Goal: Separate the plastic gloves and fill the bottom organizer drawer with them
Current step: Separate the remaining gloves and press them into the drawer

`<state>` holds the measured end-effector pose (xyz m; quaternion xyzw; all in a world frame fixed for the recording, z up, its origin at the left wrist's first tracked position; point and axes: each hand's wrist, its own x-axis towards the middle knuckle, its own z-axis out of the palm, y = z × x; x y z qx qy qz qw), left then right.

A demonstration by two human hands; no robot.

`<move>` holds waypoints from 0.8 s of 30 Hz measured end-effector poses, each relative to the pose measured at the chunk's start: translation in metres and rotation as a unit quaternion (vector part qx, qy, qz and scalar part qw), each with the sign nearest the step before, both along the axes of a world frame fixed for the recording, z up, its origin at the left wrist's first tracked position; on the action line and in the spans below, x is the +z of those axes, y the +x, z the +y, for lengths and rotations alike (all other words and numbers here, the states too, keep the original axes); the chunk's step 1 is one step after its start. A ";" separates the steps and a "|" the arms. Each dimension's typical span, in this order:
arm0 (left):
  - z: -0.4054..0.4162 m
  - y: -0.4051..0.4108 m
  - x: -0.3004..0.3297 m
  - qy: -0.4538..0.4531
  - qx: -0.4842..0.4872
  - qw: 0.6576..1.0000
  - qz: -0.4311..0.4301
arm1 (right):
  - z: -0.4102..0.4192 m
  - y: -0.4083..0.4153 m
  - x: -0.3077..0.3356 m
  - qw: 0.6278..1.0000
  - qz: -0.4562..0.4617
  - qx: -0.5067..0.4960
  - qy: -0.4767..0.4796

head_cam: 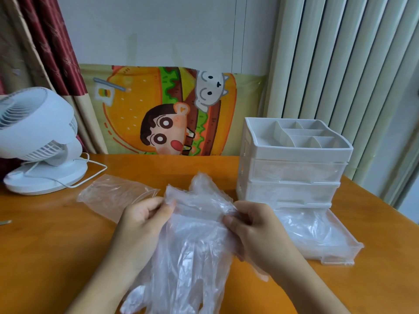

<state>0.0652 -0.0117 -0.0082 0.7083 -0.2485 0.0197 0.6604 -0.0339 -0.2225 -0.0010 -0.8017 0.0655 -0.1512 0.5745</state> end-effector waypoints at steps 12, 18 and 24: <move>-0.008 -0.012 0.005 0.023 -0.024 0.999 -0.023 | 0.006 0.000 0.002 0.996 -0.029 -0.086 -0.019; -0.006 -0.009 0.003 0.000 -0.008 1.000 -0.024 | 0.002 -0.008 0.010 0.998 0.039 0.033 0.036; 0.011 -0.007 0.014 0.173 -0.177 0.949 0.193 | -0.008 -0.006 0.007 0.994 0.028 -0.026 0.103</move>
